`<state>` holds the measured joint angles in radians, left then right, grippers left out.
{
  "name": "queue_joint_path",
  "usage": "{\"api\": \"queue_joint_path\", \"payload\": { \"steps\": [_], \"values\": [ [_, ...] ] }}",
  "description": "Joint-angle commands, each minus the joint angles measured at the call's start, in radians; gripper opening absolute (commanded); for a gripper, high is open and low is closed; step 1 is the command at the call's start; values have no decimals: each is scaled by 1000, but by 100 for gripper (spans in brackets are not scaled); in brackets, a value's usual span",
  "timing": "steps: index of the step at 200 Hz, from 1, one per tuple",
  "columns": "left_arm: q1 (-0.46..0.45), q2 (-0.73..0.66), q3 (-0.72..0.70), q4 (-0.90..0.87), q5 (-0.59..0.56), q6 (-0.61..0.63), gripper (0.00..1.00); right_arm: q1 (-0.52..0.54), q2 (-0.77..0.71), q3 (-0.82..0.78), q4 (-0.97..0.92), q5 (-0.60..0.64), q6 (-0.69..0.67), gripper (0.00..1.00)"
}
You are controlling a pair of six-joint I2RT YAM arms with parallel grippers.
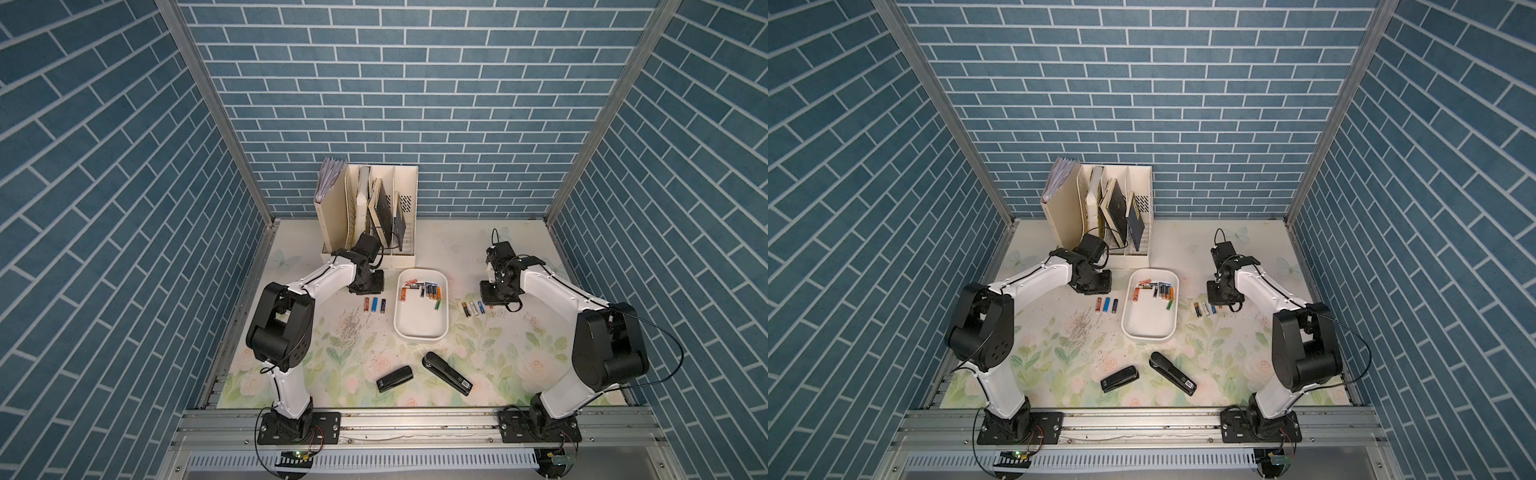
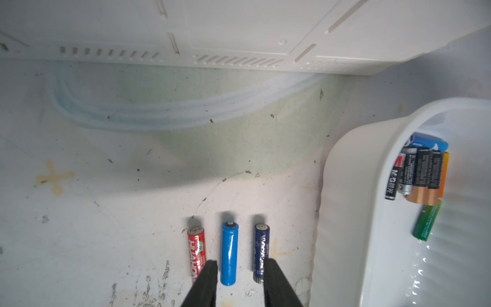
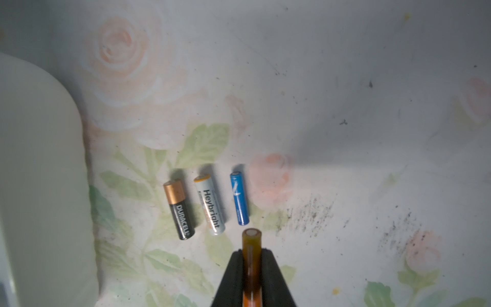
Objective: Take the batteries out of the storage box
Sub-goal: Place the battery at the center of the board.
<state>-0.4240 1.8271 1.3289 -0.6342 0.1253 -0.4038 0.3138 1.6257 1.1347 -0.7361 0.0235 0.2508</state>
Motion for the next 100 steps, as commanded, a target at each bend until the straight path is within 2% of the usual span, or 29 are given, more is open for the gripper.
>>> {"api": "queue_joint_path", "payload": {
  "steps": [1,100],
  "values": [
    [-3,12,16,-24,-3,8,35,-11,16,-2,32,36,-64,16],
    [-5,11,10,-27,-7,-1,35,-41,129,-10,80,29,-133,16]
  ]
}}
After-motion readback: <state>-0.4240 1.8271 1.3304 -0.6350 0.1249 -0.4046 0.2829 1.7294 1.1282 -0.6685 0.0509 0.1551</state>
